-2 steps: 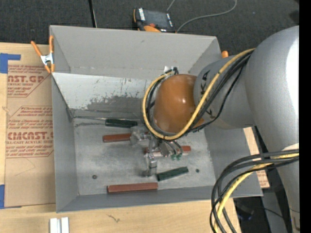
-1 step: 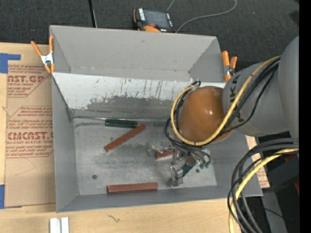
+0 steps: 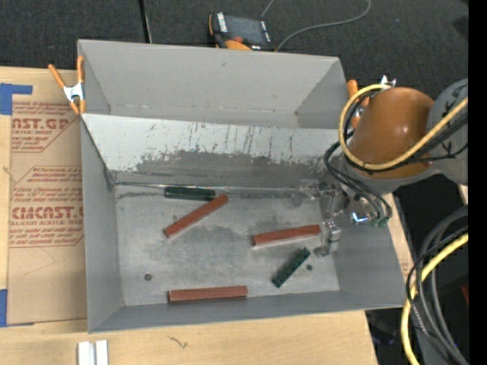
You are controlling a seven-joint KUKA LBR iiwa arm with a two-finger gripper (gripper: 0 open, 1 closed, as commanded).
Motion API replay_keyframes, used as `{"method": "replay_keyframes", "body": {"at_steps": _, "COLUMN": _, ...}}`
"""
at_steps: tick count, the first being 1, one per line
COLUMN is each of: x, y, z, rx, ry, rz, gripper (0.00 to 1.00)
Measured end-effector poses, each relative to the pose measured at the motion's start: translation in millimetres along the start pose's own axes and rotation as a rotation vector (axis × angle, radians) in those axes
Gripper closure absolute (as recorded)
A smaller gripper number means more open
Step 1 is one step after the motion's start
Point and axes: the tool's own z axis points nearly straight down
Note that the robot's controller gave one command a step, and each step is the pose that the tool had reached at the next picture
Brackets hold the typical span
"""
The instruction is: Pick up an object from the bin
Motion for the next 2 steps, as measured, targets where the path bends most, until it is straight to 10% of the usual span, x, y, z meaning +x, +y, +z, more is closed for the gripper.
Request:
{"method": "replay_keyframes", "body": {"at_steps": 1, "x": 16.3, "y": 8.3, "z": 72.5, "rx": -0.007, "ry": 0.013, "rz": -0.021, "gripper": 0.0}}
{"method": "replay_keyframes", "body": {"at_steps": 2, "x": 14.0, "y": 7.2, "z": 68.7, "rx": -0.005, "ry": 0.006, "rz": -0.021, "gripper": 1.0}}
